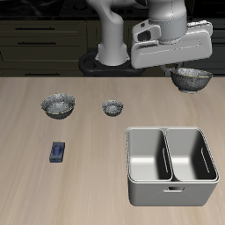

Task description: Place the middle-sized bowl in the left side of the drainer

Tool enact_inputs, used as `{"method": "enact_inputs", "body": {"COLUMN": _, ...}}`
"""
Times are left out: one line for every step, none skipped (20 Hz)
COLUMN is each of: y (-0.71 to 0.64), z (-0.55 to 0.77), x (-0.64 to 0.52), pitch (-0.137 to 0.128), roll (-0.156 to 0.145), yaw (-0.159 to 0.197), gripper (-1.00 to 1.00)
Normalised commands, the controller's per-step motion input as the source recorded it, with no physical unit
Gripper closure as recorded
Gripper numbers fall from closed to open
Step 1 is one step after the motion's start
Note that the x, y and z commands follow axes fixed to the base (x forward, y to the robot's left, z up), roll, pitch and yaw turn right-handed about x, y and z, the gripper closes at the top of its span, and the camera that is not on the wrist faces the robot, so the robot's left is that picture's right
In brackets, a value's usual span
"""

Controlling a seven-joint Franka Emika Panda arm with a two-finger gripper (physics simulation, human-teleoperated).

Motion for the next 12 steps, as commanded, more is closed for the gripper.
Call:
{"method": "enact_inputs", "body": {"y": 0.21, "z": -0.02, "x": 0.28, "pitch": -0.005, "roll": 0.078, "yaw": 0.014, "gripper": 1.0}}
{"method": "enact_inputs", "body": {"y": -0.03, "z": 0.04, "x": 0.26, "pitch": -0.004, "roll": -0.014, "yaw": -0.005, "gripper": 1.0}}
{"method": "enact_inputs", "body": {"y": -0.11, "z": 0.16, "x": 0.58, "pitch": -0.056, "roll": 0.023, "yaw": -0.04, "gripper": 1.0}}
{"method": "enact_inputs", "body": {"y": -0.11, "z": 0.06, "x": 0.21, "pitch": -0.029, "roll": -0.025, "yaw": -0.051, "gripper": 1.0}}
{"method": "enact_inputs", "body": {"y": -0.13, "z": -0.01, "x": 0.25, "pitch": 0.023, "roll": 0.016, "yaw": -0.05, "gripper": 1.0}}
{"method": "enact_inputs", "body": {"y": -0.06, "z": -0.08, "x": 0.37, "pitch": 0.016, "roll": -0.02, "yaw": 0.009, "gripper": 1.0}}
{"method": "enact_inputs", "body": {"y": -0.02, "z": 0.0, "x": 0.3, "pitch": -0.003, "roll": 0.035, "yaw": 0.031, "gripper": 1.0}}
{"method": "enact_inputs", "body": {"y": -0.03, "z": 0.03, "x": 0.29, "pitch": -0.022, "roll": 0.004, "yaw": -0.04, "gripper": 1.0}}
{"method": "enact_inputs", "body": {"y": -0.02, "z": -0.01, "x": 0.11, "pitch": -0.014, "roll": 0.007, "yaw": -0.007, "gripper": 1.0}}
{"method": "enact_inputs", "body": {"y": 0.05, "z": -0.04, "x": 0.17, "pitch": -0.016, "roll": 0.058, "yaw": -0.063, "gripper": 1.0}}
{"method": "enact_inputs", "body": {"y": 0.01, "z": -0.14, "x": 0.25, "pitch": 0.012, "roll": -0.026, "yaw": 0.081, "gripper": 1.0}}
{"method": "enact_inputs", "body": {"y": 0.02, "z": -0.08, "x": 0.11, "pitch": 0.041, "roll": 0.038, "yaw": -0.071, "gripper": 1.0}}
